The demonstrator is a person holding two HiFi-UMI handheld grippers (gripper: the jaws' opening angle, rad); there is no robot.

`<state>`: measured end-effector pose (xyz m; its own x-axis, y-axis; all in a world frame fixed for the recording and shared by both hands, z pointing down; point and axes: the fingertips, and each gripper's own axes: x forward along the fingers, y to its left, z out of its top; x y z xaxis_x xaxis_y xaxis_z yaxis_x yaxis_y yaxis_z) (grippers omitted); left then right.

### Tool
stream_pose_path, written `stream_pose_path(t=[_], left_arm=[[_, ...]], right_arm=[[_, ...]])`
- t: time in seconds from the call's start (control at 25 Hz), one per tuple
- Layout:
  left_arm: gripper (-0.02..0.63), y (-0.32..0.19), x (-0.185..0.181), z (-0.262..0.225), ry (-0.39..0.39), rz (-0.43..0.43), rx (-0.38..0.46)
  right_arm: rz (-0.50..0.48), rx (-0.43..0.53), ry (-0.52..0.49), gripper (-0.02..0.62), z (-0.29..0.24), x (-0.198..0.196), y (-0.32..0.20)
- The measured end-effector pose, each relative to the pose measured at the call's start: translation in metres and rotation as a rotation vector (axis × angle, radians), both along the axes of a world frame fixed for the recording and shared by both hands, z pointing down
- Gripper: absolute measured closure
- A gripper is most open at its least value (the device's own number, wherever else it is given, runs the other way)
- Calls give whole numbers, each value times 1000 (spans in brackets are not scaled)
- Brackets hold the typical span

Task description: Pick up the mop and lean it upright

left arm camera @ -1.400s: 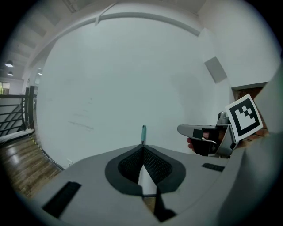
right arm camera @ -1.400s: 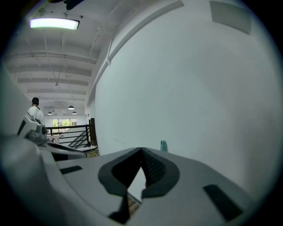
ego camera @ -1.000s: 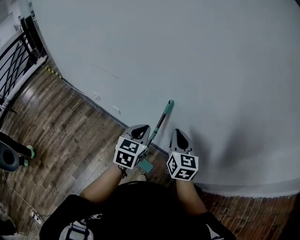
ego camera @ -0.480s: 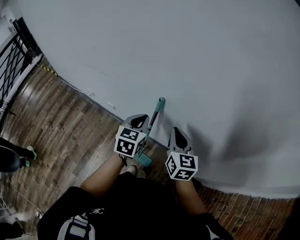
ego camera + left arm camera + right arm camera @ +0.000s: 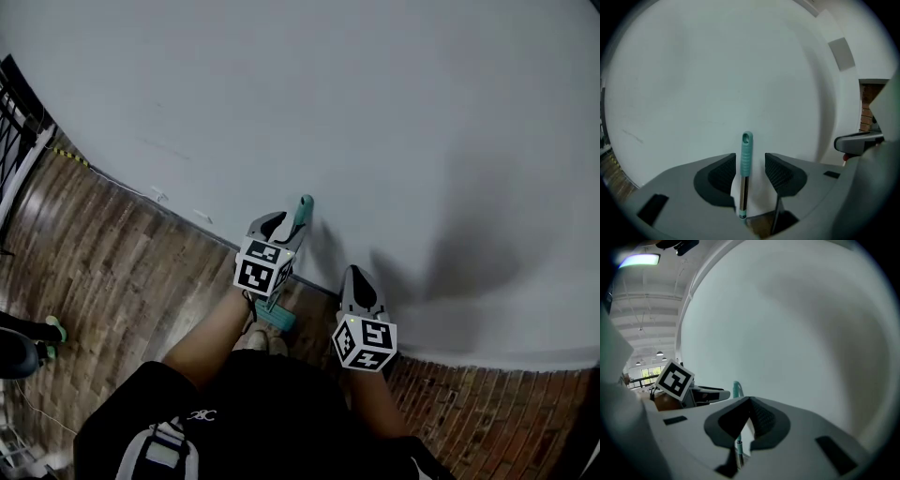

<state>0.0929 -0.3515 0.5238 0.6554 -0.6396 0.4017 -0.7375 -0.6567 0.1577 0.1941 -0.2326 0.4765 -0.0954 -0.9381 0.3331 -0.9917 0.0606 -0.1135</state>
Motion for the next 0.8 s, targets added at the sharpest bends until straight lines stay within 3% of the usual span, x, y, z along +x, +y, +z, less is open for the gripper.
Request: stream_pose_path(t=[0.4,0.44,0.48,0.8], left_arm=[[428,-29,18,22,-28,-2,-31],[439,-29,18,23,-30,-7,-35],[506,-30,17,24,-35,-11,-36],[520,-25,15,23,-57,4,-32]], right_arm=[[67,-12,75,583,0,12,12],[74,-13,79,583,-1,14,14],[80,-14,80,583,-1,16,15],[106,-19,58,583,1,22,25]])
